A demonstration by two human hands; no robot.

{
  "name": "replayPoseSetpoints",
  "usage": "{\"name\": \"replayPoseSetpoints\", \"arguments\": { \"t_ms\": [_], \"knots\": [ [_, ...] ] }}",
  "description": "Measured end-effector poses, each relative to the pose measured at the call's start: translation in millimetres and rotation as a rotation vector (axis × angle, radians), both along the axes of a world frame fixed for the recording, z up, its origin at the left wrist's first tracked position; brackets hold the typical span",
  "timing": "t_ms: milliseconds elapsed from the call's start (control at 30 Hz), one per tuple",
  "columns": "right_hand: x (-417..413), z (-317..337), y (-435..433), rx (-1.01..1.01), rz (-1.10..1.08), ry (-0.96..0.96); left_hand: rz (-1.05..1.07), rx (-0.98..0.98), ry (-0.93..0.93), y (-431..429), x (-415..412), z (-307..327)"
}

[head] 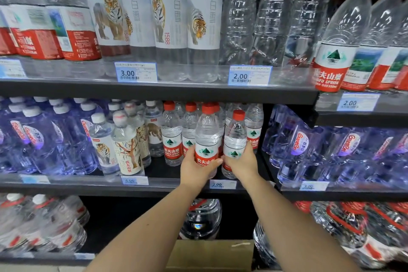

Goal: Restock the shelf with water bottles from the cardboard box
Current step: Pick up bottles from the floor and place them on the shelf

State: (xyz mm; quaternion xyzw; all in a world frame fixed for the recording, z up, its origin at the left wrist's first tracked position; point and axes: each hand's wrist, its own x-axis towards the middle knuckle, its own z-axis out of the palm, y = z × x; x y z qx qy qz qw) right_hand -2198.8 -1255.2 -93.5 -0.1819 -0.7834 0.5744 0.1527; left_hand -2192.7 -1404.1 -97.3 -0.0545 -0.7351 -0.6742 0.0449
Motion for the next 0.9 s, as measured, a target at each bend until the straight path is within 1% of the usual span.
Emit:
{"name": "replayPoseSetpoints", "arguments": {
  "t_ms": [167, 333, 433, 533, 633, 733, 900],
  "knots": [
    [12.6, 0.9, 38.8, 0.051, -0.076, 0.024, -0.037, -0.005, -0.021, 27.6, 5.0, -4.3],
    [21.0, 2.1, 60.1, 0.09, -0.047, 0.032, -0.053, -0.038, -0.035, 63.9, 1.0, -9.0],
    [24.0, 1.0, 62.0, 0.079, -0.035, 0.062, -0.053, -0.134, -0.041, 75.1, -6.5, -11.5],
    [24.8, -2.6, 62.5, 0.081, -0.035, 0.083, -0.062, -0.184, -0.084, 76.3, -14.0, -11.3],
    [24.9, -9.0, 63.0, 0.092, -0.063, 0.073, -0.137, -0.233, -0.084, 73.8, -17.5, -8.1],
    [25.8, -10.9, 63.7, 0.076, -0.067, 0.054, -0.187, -0.354, -0.062, 67.1, -13.7, -6.5],
    [25.5, -13.8, 71.6, 0.104, -0.07, 0.009, -0.104, -0.527, -0.077, 56.1, -15.8, -12.8]
  ]
}}
